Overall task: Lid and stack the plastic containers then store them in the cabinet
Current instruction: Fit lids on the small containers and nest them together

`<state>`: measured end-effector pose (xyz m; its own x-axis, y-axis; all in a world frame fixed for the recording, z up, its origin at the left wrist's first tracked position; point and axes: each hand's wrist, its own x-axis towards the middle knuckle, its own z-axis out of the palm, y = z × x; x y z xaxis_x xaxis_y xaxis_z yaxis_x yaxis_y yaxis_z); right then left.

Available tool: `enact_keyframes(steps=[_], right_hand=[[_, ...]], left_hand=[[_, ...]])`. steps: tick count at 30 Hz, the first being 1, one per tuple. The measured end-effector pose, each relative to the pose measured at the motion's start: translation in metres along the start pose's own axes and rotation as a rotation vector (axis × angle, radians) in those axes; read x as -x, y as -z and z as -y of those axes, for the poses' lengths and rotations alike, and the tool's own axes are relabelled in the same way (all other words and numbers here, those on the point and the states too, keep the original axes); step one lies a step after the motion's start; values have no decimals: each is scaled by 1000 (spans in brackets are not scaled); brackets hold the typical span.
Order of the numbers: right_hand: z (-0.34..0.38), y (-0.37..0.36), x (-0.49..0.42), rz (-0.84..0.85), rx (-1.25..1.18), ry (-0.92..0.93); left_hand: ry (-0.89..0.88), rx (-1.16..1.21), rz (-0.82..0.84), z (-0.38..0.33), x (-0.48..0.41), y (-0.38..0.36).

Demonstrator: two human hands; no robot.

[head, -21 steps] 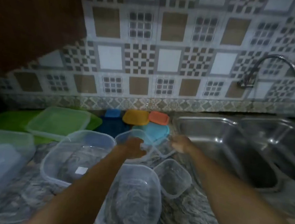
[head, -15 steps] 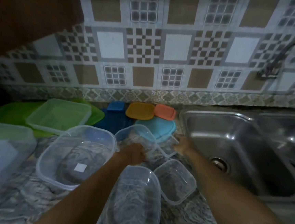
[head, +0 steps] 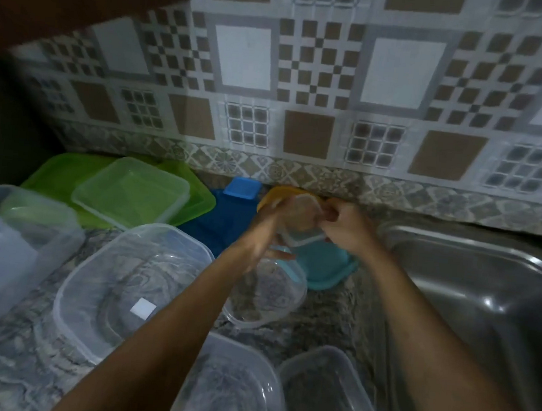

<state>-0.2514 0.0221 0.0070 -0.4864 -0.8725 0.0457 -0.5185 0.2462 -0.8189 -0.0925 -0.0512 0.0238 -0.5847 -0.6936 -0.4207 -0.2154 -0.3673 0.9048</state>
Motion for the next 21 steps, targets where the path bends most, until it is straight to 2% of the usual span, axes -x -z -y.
enact_keyframes(steps=[2, 5, 8, 9, 11, 14, 18, 21], right_hand=[[17, -18, -24, 23, 23, 86], [29, -45, -65, 104, -13, 56], [25, -81, -115, -17, -172, 62], [18, -93, -132, -36, -97, 55], [16, -124, -159, 84, 37, -132], [16, -169, -192, 184, 309, -230], [29, -205, -211, 125, 421, -348], [29, -224, -221, 66, 412, -430]], left_hand=[[-97, 44, -140, -9, -17, 11], [-139, 137, -297, -21, -29, 45], [-132, 243, -405, -31, -34, 81], [-131, 249, -433, -33, -33, 88], [-140, 238, -490, -33, -35, 99], [-128, 247, -559, -29, -37, 110], [-133, 245, -604, -26, -40, 122], [-158, 221, -611, -23, -41, 125]])
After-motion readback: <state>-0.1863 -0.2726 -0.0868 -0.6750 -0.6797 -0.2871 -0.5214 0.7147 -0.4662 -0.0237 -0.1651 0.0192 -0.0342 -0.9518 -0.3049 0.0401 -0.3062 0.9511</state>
